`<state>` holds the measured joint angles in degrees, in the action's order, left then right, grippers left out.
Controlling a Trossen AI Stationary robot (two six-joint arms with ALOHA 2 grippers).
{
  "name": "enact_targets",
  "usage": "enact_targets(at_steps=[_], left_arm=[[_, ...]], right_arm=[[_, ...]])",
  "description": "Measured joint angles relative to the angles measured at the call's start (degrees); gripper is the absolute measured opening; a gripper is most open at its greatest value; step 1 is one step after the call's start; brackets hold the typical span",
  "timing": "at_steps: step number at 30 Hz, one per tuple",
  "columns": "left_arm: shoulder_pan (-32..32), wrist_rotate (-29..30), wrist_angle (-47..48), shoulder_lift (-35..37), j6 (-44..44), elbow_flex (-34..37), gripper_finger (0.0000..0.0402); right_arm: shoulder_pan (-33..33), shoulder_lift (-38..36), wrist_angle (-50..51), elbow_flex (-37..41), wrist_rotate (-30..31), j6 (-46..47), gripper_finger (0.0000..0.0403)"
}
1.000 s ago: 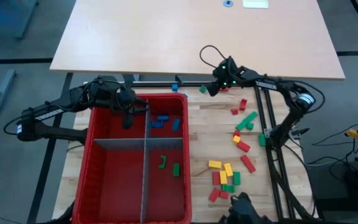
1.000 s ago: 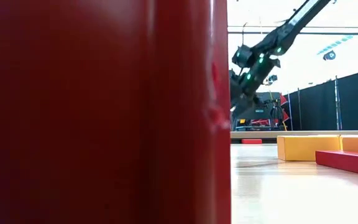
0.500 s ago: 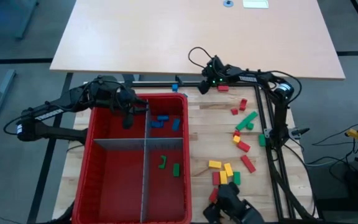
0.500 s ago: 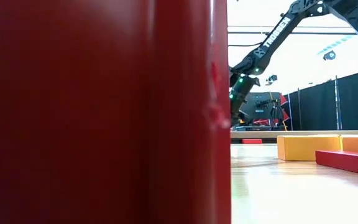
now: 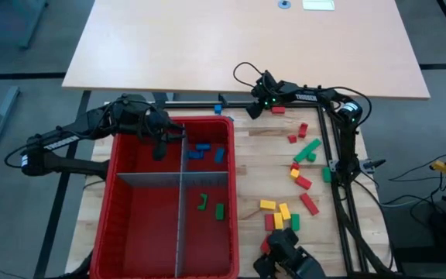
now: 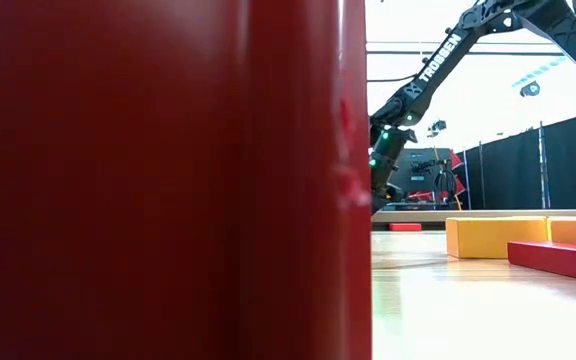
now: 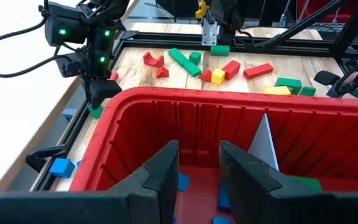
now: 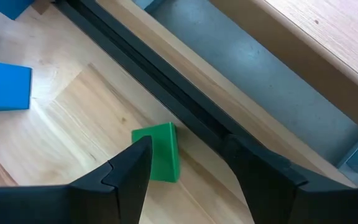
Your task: Sort blocks
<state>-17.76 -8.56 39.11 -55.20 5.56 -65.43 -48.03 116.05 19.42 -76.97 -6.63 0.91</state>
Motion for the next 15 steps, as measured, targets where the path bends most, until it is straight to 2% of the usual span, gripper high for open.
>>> enact_targets(at_steps=[15], left_arm=[[0.0, 0.0, -0.03, 0.0, -0.3, 0.0, 0.0103]], right_arm=[[3.64, 0.55, 2.95, 0.27, -1.91, 0.09, 0.0164]])
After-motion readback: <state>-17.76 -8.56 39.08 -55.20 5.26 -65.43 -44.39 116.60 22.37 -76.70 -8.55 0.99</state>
